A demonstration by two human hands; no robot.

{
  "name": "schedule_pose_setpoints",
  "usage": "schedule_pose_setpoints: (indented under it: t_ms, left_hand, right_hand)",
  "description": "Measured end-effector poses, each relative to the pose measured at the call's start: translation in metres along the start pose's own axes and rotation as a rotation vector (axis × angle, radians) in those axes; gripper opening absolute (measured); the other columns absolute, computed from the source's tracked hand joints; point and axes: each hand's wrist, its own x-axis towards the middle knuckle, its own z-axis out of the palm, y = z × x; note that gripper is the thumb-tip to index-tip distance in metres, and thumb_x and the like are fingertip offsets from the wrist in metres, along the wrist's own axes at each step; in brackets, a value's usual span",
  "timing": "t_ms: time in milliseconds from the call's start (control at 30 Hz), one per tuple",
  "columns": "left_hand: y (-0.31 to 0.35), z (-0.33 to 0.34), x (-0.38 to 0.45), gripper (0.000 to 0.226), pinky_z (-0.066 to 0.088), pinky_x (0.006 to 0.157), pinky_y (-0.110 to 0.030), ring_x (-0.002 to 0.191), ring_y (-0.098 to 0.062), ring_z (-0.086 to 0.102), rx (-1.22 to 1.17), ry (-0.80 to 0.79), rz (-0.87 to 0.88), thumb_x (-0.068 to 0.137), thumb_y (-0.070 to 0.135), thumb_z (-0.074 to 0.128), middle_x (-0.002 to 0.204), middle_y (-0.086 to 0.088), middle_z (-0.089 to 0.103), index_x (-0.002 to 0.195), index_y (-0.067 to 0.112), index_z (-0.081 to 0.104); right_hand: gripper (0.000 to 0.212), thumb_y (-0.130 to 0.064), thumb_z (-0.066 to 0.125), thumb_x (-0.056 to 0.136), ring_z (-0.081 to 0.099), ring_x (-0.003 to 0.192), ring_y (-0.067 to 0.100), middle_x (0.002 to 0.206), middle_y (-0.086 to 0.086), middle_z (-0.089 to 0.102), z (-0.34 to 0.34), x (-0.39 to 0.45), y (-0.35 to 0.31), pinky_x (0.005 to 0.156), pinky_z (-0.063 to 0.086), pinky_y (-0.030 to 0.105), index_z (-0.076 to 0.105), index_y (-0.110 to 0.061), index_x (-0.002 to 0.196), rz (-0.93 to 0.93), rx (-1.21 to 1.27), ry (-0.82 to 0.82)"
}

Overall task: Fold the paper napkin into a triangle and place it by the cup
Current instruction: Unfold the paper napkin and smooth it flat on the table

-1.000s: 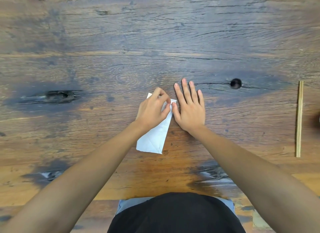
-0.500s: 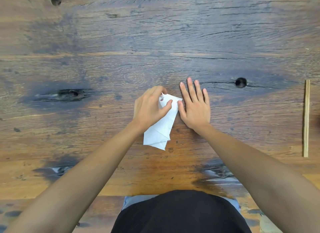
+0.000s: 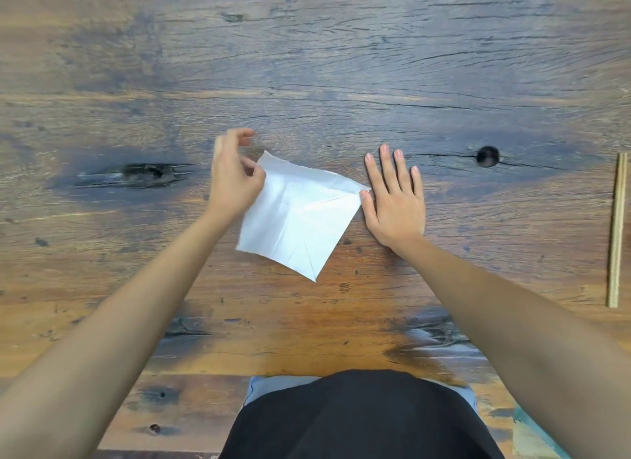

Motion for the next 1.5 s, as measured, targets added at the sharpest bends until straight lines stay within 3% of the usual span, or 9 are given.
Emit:
schedule_pose_setpoints:
  t_ms: [100, 200, 300, 367, 533, 867, 1067, 1300, 1500]
  left_hand:
    - [-0.003, -0.002, 0.009, 0.047, 0.042, 0.081, -0.017, 0.082, -0.012, 0.057, 0.099, 0.003, 0.02, 0.086, 0.003, 0.058, 0.131, -0.012, 0.05, 0.132, 0.011, 0.051]
    - [0.001, 0.007, 0.004, 0.037, 0.047, 0.083, -0.034, 0.101, -0.019, 0.054, 0.253, 0.023, 0.292, 0.086, 0.008, 0.052, 0.123, -0.013, 0.053, 0.123, 0.008, 0.056]
    - [0.003, 0.025, -0.006, 0.032, 0.049, 0.089, -0.05, 0.117, -0.033, 0.055, 0.376, -0.211, 0.613, 0.089, 0.022, 0.057, 0.127, -0.011, 0.06, 0.119, 0.011, 0.06]
    - [-0.001, 0.038, -0.015, 0.051, 0.043, 0.105, -0.051, 0.139, -0.032, 0.043, 0.471, -0.453, 0.693, 0.09, 0.039, 0.063, 0.149, -0.007, 0.05, 0.134, 0.015, 0.056]
    - [-0.01, 0.061, -0.021, 0.091, 0.009, 0.125, -0.046, 0.158, -0.024, 0.0, 0.631, -0.61, 0.634, 0.09, 0.066, 0.056, 0.171, 0.007, 0.004, 0.162, 0.028, 0.015]
    - [0.029, 0.093, -0.025, 0.091, 0.004, 0.127, -0.05, 0.158, -0.023, -0.004, 0.55, -0.444, 0.353, 0.094, 0.062, 0.053, 0.171, 0.007, 0.0, 0.163, 0.023, 0.008]
    - [0.028, 0.093, -0.03, 0.071, 0.012, 0.127, -0.045, 0.158, -0.023, 0.005, 0.403, -0.249, 0.363, 0.103, 0.042, 0.047, 0.17, -0.001, 0.012, 0.161, 0.014, 0.02]
    - [-0.023, 0.053, -0.009, 0.11, 0.005, 0.127, -0.053, 0.158, -0.024, -0.005, 0.531, -0.466, 0.515, 0.082, 0.07, 0.06, 0.171, -0.001, 0.001, 0.162, 0.018, 0.006]
    - [-0.041, 0.021, 0.014, 0.128, 0.004, 0.126, -0.052, 0.158, -0.023, -0.008, 0.574, -0.517, 0.573, 0.071, 0.083, 0.061, 0.171, 0.001, -0.004, 0.162, 0.019, 0.0]
  right_hand:
    - [0.062, -0.046, 0.025, 0.109, 0.006, 0.162, 0.024, 0.175, 0.001, 0.009, 0.001, 0.0, 0.0, 0.129, 0.007, 0.049, 0.012, -0.027, 0.167, 0.002, 0.003, 0.0]
    - [0.062, -0.046, 0.025, 0.109, 0.005, 0.162, 0.024, 0.175, 0.001, 0.008, 0.001, 0.0, 0.001, 0.129, 0.008, 0.049, 0.012, -0.028, 0.167, 0.008, 0.006, -0.003]
    - [0.062, -0.046, 0.025, 0.109, 0.005, 0.162, 0.023, 0.175, 0.001, 0.008, 0.0, 0.0, 0.001, 0.13, 0.009, 0.049, 0.013, -0.028, 0.166, 0.01, 0.012, -0.011]
    - [0.061, -0.045, 0.026, 0.109, 0.006, 0.162, 0.023, 0.175, 0.001, 0.009, -0.001, 0.0, 0.001, 0.129, 0.01, 0.049, 0.014, -0.028, 0.166, 0.008, 0.014, -0.01]
    - [0.064, -0.05, 0.028, 0.108, 0.006, 0.162, 0.021, 0.175, 0.001, 0.011, -0.005, 0.0, 0.002, 0.13, 0.008, 0.046, 0.015, -0.028, 0.166, 0.007, 0.05, -0.001]
    - [0.071, -0.046, 0.043, 0.105, 0.002, 0.162, 0.016, 0.175, 0.0, 0.009, -0.018, 0.0, 0.003, 0.129, 0.004, 0.044, 0.017, -0.02, 0.166, 0.026, 0.282, -0.009]
    - [0.074, -0.056, 0.038, 0.104, 0.01, 0.161, 0.019, 0.174, 0.004, 0.015, -0.022, 0.004, 0.001, 0.128, 0.012, 0.047, 0.021, -0.018, 0.165, -0.093, 0.146, -0.034]
    - [0.117, -0.094, 0.041, 0.079, 0.0, 0.162, 0.025, 0.175, 0.009, 0.001, -0.022, 0.014, 0.015, 0.127, 0.006, 0.051, 0.009, -0.023, 0.167, -0.234, 0.022, -0.169]
    - [0.133, -0.104, 0.043, 0.065, -0.002, 0.161, 0.034, 0.173, 0.02, -0.003, -0.024, 0.008, 0.021, 0.125, 0.004, 0.053, 0.008, -0.027, 0.167, -0.328, -0.006, -0.192]
